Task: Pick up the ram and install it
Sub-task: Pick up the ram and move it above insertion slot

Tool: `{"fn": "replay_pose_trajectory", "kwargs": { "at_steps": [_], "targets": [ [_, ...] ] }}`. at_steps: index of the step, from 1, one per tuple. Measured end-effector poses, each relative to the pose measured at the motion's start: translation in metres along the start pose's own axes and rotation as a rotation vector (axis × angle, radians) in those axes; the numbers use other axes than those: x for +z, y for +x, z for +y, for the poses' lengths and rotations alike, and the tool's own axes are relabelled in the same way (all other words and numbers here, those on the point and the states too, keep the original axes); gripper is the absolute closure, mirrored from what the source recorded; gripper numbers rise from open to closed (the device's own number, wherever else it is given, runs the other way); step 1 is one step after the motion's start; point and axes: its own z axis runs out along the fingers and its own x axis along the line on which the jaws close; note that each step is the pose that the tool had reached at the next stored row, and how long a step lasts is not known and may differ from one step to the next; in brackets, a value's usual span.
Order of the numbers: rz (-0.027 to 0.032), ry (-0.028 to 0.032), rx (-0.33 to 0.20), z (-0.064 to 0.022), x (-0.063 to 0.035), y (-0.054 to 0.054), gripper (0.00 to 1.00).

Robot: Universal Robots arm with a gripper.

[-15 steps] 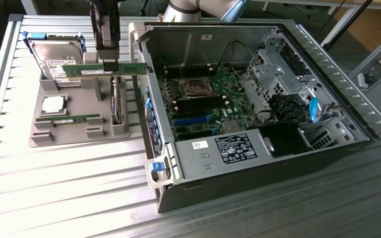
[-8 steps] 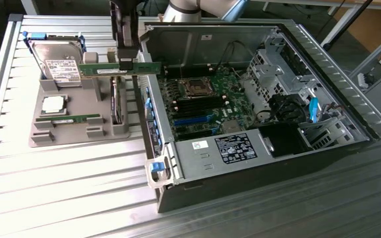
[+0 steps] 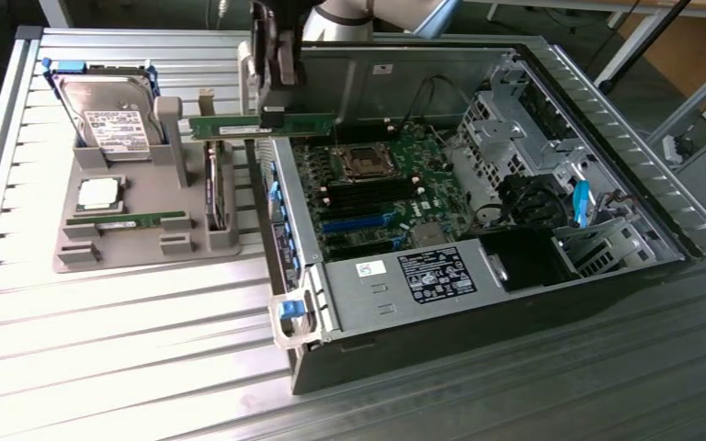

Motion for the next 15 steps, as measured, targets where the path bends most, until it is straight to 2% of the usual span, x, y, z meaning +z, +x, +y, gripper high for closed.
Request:
{"fn": "replay_pose_trajectory", "kwargs": {
  "at_steps": [15],
  "targets": [
    [0.0027,0.0,-0.004,-0.0462,-0.0013,-0.001,0.88]
  ]
}}
